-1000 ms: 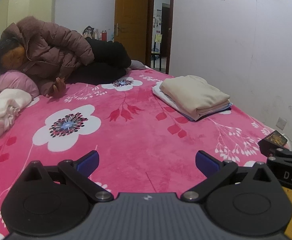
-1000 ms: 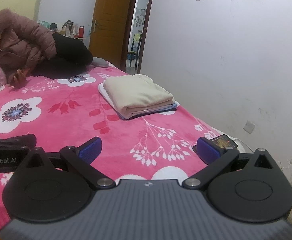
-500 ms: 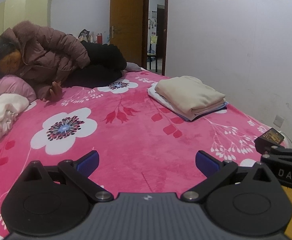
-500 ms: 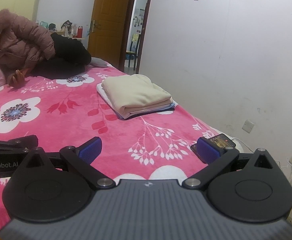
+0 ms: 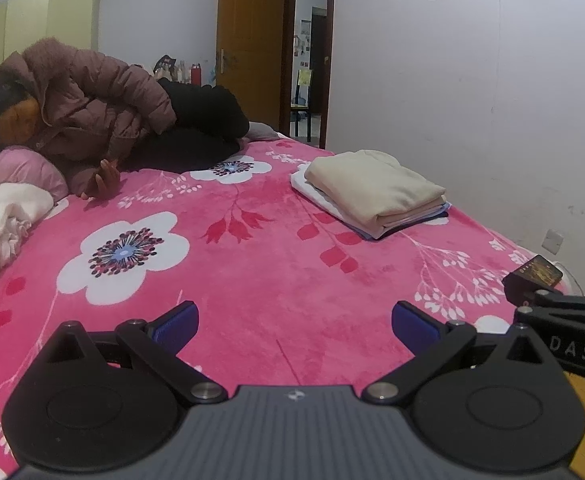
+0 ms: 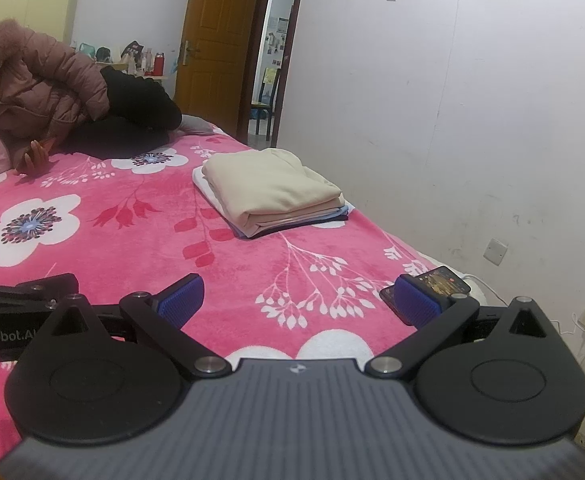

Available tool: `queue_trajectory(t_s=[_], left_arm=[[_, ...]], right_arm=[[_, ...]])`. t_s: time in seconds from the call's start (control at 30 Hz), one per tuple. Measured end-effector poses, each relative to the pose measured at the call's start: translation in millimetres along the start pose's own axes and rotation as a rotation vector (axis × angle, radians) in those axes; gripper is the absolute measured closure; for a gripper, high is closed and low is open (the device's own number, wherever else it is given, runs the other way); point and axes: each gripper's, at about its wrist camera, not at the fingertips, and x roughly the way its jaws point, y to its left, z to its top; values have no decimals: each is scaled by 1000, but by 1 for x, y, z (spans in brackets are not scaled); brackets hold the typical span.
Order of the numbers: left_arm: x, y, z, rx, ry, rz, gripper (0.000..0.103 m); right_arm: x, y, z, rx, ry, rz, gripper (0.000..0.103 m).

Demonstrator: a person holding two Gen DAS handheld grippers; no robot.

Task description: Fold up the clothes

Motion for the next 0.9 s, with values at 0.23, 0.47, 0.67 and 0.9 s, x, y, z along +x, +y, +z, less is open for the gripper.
queue_trajectory(t_s=[0.23,0.47,0.67,0.9], left_arm=[[1,2,0,-8,6,0,0],[2,4,-1,-13,11,1,0],[2,5,-2,-18,16,8,0],[3,7,-2,-22,19,12,0]], right_arm=[[0,-1,-1,0,3,-4,1],[0,0,0,-4,4,-6,1],[1,1,0,-6,10,-7,1],[3,2,0,-8,13,-4,1]])
